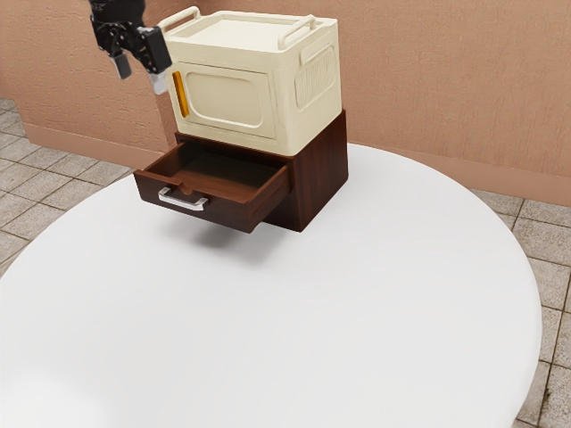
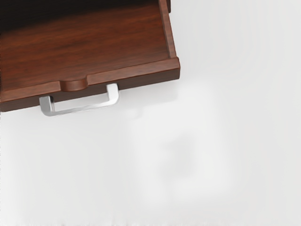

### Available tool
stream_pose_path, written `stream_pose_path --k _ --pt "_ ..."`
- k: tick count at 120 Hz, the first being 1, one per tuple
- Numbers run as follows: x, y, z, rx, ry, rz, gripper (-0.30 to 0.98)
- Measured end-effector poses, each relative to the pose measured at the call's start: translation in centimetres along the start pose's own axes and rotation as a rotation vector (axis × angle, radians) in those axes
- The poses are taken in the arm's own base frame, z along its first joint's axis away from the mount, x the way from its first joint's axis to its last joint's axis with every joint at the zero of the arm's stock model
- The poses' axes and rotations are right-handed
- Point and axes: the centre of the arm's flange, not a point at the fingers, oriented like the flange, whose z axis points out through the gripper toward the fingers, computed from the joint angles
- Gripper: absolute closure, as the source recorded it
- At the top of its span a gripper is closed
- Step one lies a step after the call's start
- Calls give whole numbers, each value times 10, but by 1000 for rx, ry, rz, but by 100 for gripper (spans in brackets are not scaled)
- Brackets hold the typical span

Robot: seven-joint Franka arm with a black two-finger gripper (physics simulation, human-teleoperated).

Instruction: Push the drawer handle with one arm to close the drawer

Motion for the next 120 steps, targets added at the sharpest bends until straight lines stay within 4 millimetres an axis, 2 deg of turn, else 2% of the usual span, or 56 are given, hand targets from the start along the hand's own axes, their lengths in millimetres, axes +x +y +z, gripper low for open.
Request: stream_pose_path --k 17,26,38,46,50,55,61,69,79,96,120 --pt "-3 1 1 -1 -7 8 0" --pt "-32 9 6 -23 -32 22 0" --pt "-89 22 38 -55 -60 26 0" --pt "-112 24 62 -67 -93 6 2" --pt "-119 22 78 -72 -116 -9 8" --pt "-133 18 103 -79 -142 -34 19" --pt "-141 18 132 -75 -162 -52 34" --pt "-141 19 172 -64 -169 -68 48" --pt "-128 19 205 -44 -147 -92 60" --pt "-106 9 233 -22 -82 -140 71" --pt "-83 -7 265 -4 -23 -186 76"
